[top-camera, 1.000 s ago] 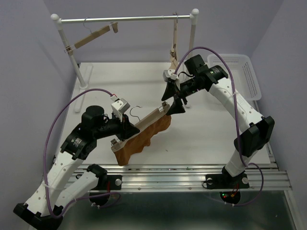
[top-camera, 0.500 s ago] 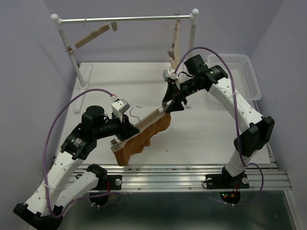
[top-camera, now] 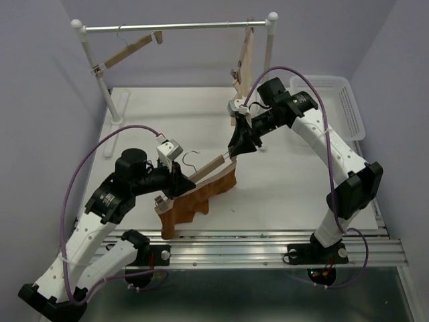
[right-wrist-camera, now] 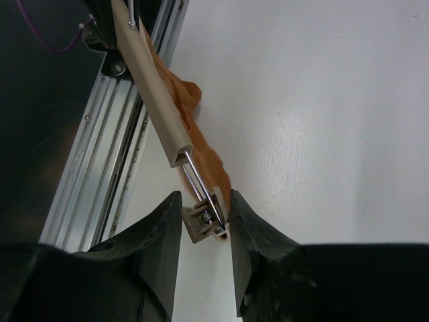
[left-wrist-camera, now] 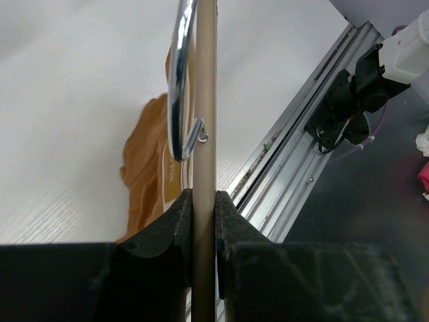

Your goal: Remove the underwear clipped to the hanger

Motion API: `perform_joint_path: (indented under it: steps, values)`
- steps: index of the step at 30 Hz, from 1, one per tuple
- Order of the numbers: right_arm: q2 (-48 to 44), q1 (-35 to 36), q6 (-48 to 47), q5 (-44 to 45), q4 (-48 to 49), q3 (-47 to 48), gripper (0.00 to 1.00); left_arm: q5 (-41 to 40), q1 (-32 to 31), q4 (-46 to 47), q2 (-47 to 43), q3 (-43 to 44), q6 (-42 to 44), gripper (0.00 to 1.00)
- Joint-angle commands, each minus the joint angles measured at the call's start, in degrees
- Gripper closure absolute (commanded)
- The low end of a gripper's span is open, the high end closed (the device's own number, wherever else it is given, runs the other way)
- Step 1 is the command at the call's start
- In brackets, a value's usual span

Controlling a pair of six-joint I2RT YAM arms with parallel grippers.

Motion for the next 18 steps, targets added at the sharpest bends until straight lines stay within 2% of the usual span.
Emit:
perform_joint_path:
  steps: [1,6,12,13,15,16,17,18]
  values:
    - [0.80,0.56,-2.76,-0.74,-3.61,2.45,0.99,0.10,-0.08,3.00,-0.72,0.37,0.62,1.00]
    - [0.88,0.56,-1.97,0.14,-3.18,2.81,0.99,0.19,-0.08,3.09,-0.46,0.37,0.53,1.00]
    - [-0.25,0.56,6.19,2.95,4.63,1.32,0.99,0.54,-0.08,4.05,0.25,0.72,0.35,1.00]
    - [-1.04,0.56,8.03,4.52,8.56,-0.08,0.61,0.36,-0.08,3.97,0.42,0.89,0.09,1.00]
    - [-2.01,0.56,12.17,6.12,12.02,-1.93,0.36,0.19,-0.08,4.14,0.51,0.98,0.09,1.00]
    - [-2.62,0.56,13.49,7.25,13.68,-2.20,0.15,-0.16,-0.08,4.23,0.68,1.07,-0.17,1.00]
    - [-2.98,0.56,15.07,8.05,15.09,-2.55,0.03,-0.69,-0.08,4.40,0.69,1.16,-0.35,1.00]
    - [-3.42,0.56,16.56,8.93,16.67,-2.99,0.00,-1.30,-0.08,4.66,0.86,1.16,-0.70,1.00]
